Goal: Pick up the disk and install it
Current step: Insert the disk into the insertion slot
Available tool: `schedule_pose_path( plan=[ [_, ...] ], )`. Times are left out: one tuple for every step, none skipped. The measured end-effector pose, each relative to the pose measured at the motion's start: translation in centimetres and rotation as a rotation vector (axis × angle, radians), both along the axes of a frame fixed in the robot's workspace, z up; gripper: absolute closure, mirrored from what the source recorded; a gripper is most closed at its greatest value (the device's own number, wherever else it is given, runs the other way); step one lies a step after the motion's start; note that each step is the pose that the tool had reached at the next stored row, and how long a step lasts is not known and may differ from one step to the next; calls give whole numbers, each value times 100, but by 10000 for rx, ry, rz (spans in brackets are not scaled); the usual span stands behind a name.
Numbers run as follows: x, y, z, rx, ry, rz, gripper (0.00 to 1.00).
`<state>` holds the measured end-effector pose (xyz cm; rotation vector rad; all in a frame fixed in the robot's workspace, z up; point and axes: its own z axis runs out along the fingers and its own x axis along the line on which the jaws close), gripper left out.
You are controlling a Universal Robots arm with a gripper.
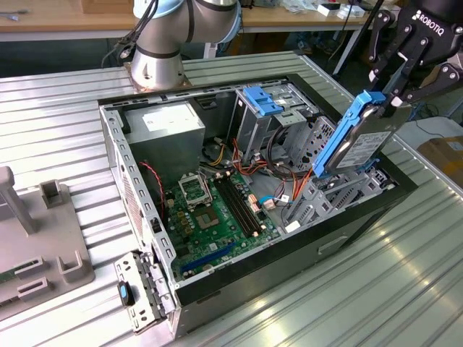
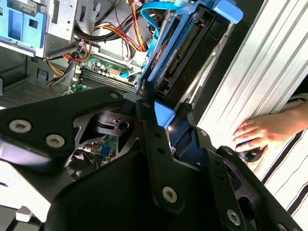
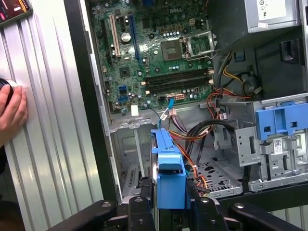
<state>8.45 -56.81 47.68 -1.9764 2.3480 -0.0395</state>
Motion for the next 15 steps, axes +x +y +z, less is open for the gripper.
schedule_pose_path(
  plan=[
    [0,0,-11,1,0,104,64],
    [0,0,-15,1,0,122,64],
    [-2,0,-17,2,0,127,64],
    [-11,-1,-23,4,-1,127,64],
    [-16,-1,-26,4,0,126,64],
    [-21,-1,-28,2,0,127,64],
    [-27,-1,-32,2,0,127,64],
    [-31,-1,-38,6,0,128,64],
    [-35,-1,-43,6,-1,128,64],
    [-37,-1,-46,2,-1,131,64],
    [-40,0,-58,-1,1,139,64],
    [-41,0,-64,-1,0,145,64],
    [-41,0,-70,-2,1,156,64],
    [-41,0,-83,-2,0,181,64],
    [-42,-3,-92,-1,2,185,64]
  ],
)
